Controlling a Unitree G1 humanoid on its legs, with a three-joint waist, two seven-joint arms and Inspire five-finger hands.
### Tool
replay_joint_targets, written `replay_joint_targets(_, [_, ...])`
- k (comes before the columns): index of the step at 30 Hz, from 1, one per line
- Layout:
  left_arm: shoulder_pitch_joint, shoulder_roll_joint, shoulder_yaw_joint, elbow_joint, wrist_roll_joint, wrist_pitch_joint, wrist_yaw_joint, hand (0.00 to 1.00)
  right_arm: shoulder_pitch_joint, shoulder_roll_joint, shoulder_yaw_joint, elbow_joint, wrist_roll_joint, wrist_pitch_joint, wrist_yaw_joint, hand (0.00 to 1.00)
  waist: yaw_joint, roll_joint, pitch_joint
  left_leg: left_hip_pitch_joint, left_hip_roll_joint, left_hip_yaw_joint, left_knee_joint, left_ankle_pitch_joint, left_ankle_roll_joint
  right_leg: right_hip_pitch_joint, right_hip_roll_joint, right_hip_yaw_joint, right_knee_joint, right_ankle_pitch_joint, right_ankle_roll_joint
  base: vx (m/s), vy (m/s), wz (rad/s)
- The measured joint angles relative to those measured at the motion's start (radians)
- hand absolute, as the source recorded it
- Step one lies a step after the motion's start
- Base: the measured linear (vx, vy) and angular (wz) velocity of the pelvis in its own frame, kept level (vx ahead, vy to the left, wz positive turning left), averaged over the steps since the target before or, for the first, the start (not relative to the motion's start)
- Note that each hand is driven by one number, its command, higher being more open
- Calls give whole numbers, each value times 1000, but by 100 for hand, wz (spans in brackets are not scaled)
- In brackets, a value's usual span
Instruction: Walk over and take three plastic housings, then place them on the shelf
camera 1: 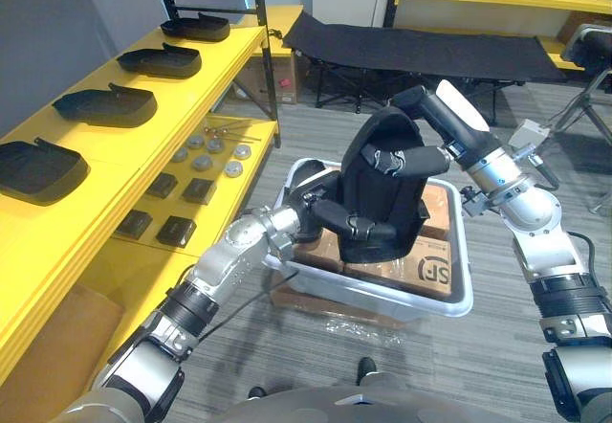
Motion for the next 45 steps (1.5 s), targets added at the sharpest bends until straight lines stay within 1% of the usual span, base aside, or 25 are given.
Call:
replay_joint_targets(2, [1, -9, 3, 11, 6, 0, 42, 0, -14, 0, 0, 0, 0, 6, 0, 0, 1, 0, 0, -2, 3, -2, 0, 0, 0, 0, 0, -2, 0, 0, 0, 0, 0, 0])
replay_joint_targets(4, [3, -26, 24, 27, 16, -1, 62, 0, -19, 0, 0, 0, 5, 10, -1, 0, 4, 0, 0, -1, 3, -3, 0, 0, 0, 1, 0, -3, 0, 0, 0, 0, 0, 0])
replay_joint_targets(7, [8, -57, 73, 42, 95, -9, 102, 0, -19, 0, 0, 0, 7, 34, -5, 0, 6, 0, 0, -1, 3, -6, 0, 0, 0, 3, 0, -7, 0, 0, 0, 0, 0, 0])
replay_joint_targets(8, [12, -67, 87, 44, 128, -23, 114, 0, -19, 1, 0, 0, 6, 40, -6, 0, 6, 0, 0, -1, 3, -8, 0, 1, 1, 4, 0, -8, 0, 0, 0, 0, 0, 3])
replay_joint_targets(11, [15, -86, 101, 44, 200, -63, 121, 0, -19, 3, -3, 4, 5, 67, -32, 0, 13, 0, 1, 3, 3, -11, 0, 1, 1, 10, 0, -10, 0, 0, 0, 0, 0, 2])
replay_joint_targets(15, [28, -107, 112, 44, 236, -79, 128, 0, -14, 7, -3, 4, -3, 67, -43, 0, 22, 0, 1, 6, 3, -11, 0, 0, 0, 12, 0, -10, 0, -1, 0, 0, 0, 0])
replay_joint_targets(19, [54, -125, 121, 44, 240, -104, 141, 0, -7, 40, -3, 4, -3, 67, -62, 0, 28, -3, 3, 8, 3, -12, -1, 0, 0, 14, 0, -11, 0, -5, 0, 0, 0, 0])
replay_joint_targets(20, [59, -125, 126, 44, 248, -114, 144, 0, 2, 57, -7, 0, -3, 65, -70, 100, 29, -3, 3, 9, -3, -12, 0, 1, 0, 14, 1, -12, 1, -6, 1, 0, 0, 0])
replay_joint_targets(24, [99, -156, 190, 44, 272, -158, 160, 0, 43, 101, -36, -1, 13, 60, -74, 100, 30, -4, 3, 11, -4, -12, 0, 1, 0, 14, 0, -12, 6, -8, 2, 0, 0, 0])
replay_joint_targets(27, [115, -172, 271, 43, 316, -215, 246, 0, 94, 101, -58, -6, 60, 60, -72, 100, 33, -3, 3, 9, -3, -14, 0, 0, -1, 14, 0, -15, 6, -10, 1, 0, 0, 0])
replay_joint_targets(29, [116, -173, 334, 39, 406, -247, 346, 0, 135, 102, -67, -59, 97, 61, -72, 100, 33, -3, 3, 5, -3, -18, 0, -1, -1, 13, 0, -18, 6, -10, 2, 0, 0, 4])
replay_joint_targets(30, [117, -173, 345, 38, 431, -253, 364, 0, 143, 102, -68, -73, 110, 61, -72, 100, 33, -3, 3, 4, -2, -19, 0, -1, -1, 13, 0, -20, 6, -10, 2, 3, 1, 7])
replay_joint_targets(31, [127, -171, 374, 29, 478, -276, 399, 0, 157, 111, -77, -115, 132, 60, -72, 100, 32, -3, 3, 0, -3, -25, 0, -1, -1, 12, 0, -25, 6, -11, 2, 9, 3, 11])
replay_joint_targets(32, [147, -170, 393, 0, 525, -283, 421, 0, 165, 131, -93, -149, 163, 60, -72, 100, 34, -3, 3, -3, -2, -29, 0, -1, -1, 11, 0, -30, 6, -12, 2, 21, 5, 11])
replay_joint_targets(35, [196, -168, 394, -77, 620, -292, 456, 0, 183, 163, -126, -198, 230, 59, -71, 100, 48, -3, 3, -4, -3, -32, 0, -1, -1, 13, 0, -35, 6, -13, 2, 34, 7, 5])
replay_joint_targets(36, [211, -168, 391, -97, 661, -306, 465, 0, 183, 173, -141, -205, 243, 60, -71, 100, 56, -3, 3, -4, -3, -33, 1, -1, -1, 13, -1, -36, 6, -13, 2, 31, 9, 4])
replay_joint_targets(38, [220, -165, 391, -115, 735, -310, 493, 0, 192, 174, -146, -214, 265, 64, -65, 100, 59, -3, 3, -5, -4, -34, 1, -1, -1, 13, -2, -38, 6, -14, 2, 22, 8, 3])
replay_joint_targets(40, [228, -155, 393, -124, 810, -313, 540, 0, 261, 179, -163, -262, 274, 67, -58, 100, 56, -3, 3, -7, -3, -34, 0, -2, -2, 12, -1, -37, 6, -18, 3, 0, 0, 0])
replay_joint_targets(42, [251, -150, 397, -137, 837, -314, 572, 0, 325, 181, -184, -293, 282, 68, -54, 100, 53, -3, 3, -9, -3, -32, 0, -3, -3, 9, -1, -35, 6, -20, 4, 26, 4, -3])
replay_joint_targets(43, [274, -150, 406, -149, 837, -320, 590, 0, 373, 194, -212, -310, 284, 71, -54, 100, 50, -2, 2, -11, -3, -30, 0, -5, -4, 5, -1, -33, 5, -21, 3, 29, 2, -8])
replay_joint_targets(45, [319, -151, 437, -174, 822, -340, 598, 0, 429, 243, -258, -319, 316, 85, -56, 100, 42, -1, 2, -18, -2, -22, 0, -6, -5, -7, 1, -25, 5, -21, 3, 25, -1, -9])
